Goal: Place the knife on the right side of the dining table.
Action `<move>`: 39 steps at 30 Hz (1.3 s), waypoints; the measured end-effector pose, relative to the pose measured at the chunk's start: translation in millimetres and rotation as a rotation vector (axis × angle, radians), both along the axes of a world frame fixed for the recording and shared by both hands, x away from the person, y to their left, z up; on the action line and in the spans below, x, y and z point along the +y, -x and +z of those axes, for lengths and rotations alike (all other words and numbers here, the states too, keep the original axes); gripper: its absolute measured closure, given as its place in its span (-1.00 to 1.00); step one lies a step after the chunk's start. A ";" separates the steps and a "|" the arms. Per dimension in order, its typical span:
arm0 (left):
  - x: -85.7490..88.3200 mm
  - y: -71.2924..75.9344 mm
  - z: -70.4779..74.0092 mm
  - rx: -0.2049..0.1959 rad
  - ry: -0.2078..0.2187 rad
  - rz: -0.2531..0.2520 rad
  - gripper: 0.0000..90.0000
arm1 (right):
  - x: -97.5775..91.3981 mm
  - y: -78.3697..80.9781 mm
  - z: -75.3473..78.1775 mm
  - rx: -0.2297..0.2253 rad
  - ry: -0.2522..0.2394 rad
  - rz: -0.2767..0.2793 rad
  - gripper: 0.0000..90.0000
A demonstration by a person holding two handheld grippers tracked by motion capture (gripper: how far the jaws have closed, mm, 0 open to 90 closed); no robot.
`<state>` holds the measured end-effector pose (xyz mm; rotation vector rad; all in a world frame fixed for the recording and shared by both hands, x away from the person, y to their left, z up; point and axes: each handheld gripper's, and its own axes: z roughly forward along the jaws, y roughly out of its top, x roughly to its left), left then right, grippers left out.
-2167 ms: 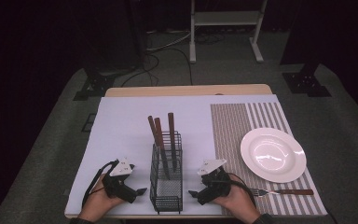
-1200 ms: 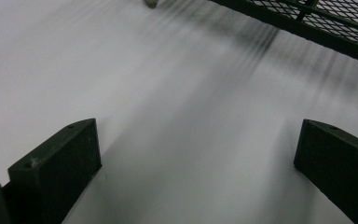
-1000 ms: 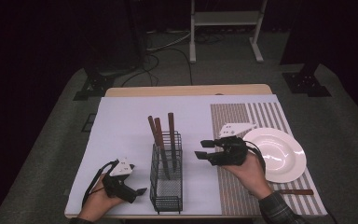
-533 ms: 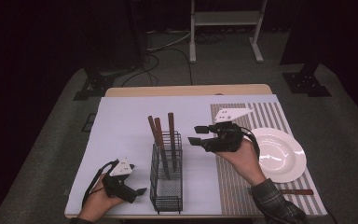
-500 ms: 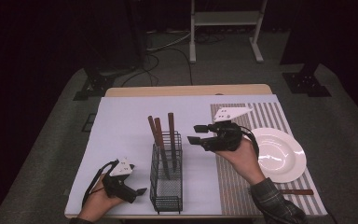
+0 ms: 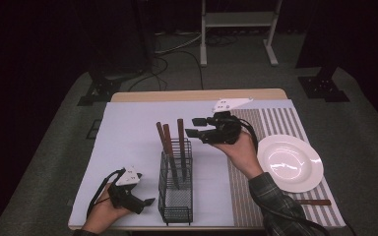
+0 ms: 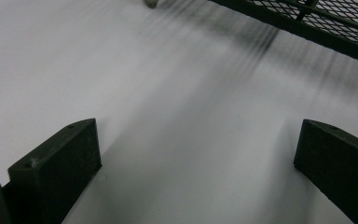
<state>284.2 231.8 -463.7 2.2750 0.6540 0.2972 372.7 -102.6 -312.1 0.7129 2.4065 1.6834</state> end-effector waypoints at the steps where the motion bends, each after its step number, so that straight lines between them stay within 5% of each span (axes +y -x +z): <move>1: 0.1 0.0 0.1 0.001 0.000 -0.001 -1.00 | 1.5 -1.9 0.3 0.001 -0.004 0.001 0.07; 18: 0.1 -0.1 0.1 0.001 -0.001 -0.001 -1.00 | 27.3 -27.7 -6.5 0.047 -0.037 0.025 0.16; 26: 0.1 -0.1 0.1 0.001 -0.002 -0.001 -1.00 | 25.0 -28.4 -6.9 0.047 -0.042 0.047 0.58; 39: 0.0 0.0 0.0 0.001 0.001 0.000 -1.00 | 22.8 -23.4 -3.4 0.050 -0.057 0.078 0.64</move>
